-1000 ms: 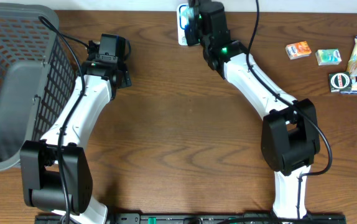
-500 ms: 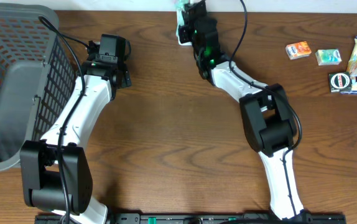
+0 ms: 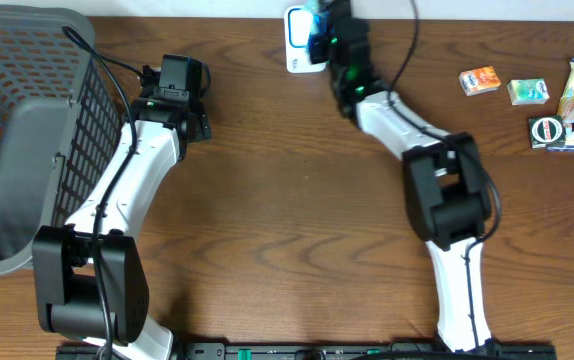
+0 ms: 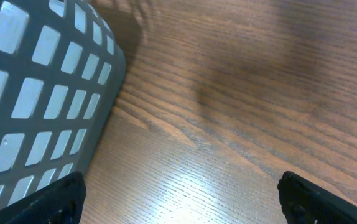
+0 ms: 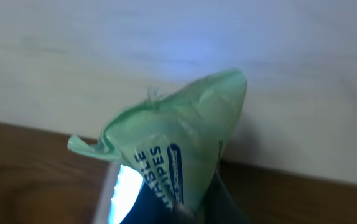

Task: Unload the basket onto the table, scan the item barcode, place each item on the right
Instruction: 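Raise the teal pack up against the white scanner face, then carry the teal pack right to the table edge and release it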

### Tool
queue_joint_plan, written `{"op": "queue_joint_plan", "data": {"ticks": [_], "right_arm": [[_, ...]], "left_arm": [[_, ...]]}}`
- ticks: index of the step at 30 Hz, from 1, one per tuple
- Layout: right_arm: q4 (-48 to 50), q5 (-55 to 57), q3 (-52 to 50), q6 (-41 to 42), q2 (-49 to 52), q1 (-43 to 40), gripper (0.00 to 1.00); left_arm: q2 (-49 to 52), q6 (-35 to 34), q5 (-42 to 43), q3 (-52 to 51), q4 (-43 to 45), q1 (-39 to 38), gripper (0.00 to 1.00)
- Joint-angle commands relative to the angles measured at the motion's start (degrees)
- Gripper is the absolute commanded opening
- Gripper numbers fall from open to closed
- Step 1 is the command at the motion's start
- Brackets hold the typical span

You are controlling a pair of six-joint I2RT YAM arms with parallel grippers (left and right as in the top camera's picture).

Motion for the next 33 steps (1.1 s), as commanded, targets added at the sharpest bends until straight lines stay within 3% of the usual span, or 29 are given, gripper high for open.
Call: {"op": "queue_joint_plan", "data": {"ticks": [1,6,12,14,15,16,18,19,25,33], "right_arm": [[-5.77,4.74,0.42,-0.26,-7.74,-5.40,0.01],[-24.24,18.18,0.42,-0.28,-10.71,-14.23,0.01],[-45.66,18.88,0.39,-0.24,-9.35,-23.63,0.03],[-49.70,17.46,0.39,-0.22,-8.55,-26.18,0.27],[-51.95,15.02,0.39,-0.24,-7.96,-28.30,0.49],[-52.74,13.68,0.39,-0.24,-7.89,-29.24,0.66],[-53.48,11.52,0.39,-0.17,-7.89,-30.60,0.91],[-53.51,10.75,0.39,0.13,-8.04,-31.10,0.99],[-55.08,10.05,0.39,2.38,-11.28,-30.86,0.99],[-62.88,7.58,0.39,4.48,-23.02,-26.03,0.99]], "left_arm": [[-0.24,0.31,-0.76,0.70,-0.15,0.04,0.98],[-0.24,0.31,-0.76,0.68,-0.15,0.04,0.98],[-0.24,0.31,-0.76,0.68,-0.15,0.04,0.98],[-0.24,0.31,-0.76,0.70,-0.15,0.04,0.98],[-0.24,0.31,-0.76,0.70,-0.17,0.04,0.98],[-0.24,0.31,-0.76,0.68,-0.15,0.04,0.98],[-0.24,0.31,-0.76,0.70,-0.15,0.04,0.98],[-0.24,0.31,-0.76,0.68,-0.15,0.04,0.98],[-0.24,0.31,-0.76,0.70,-0.15,0.04,0.98],[-0.24,0.31,-0.76,0.70,-0.15,0.04,0.98]]}}
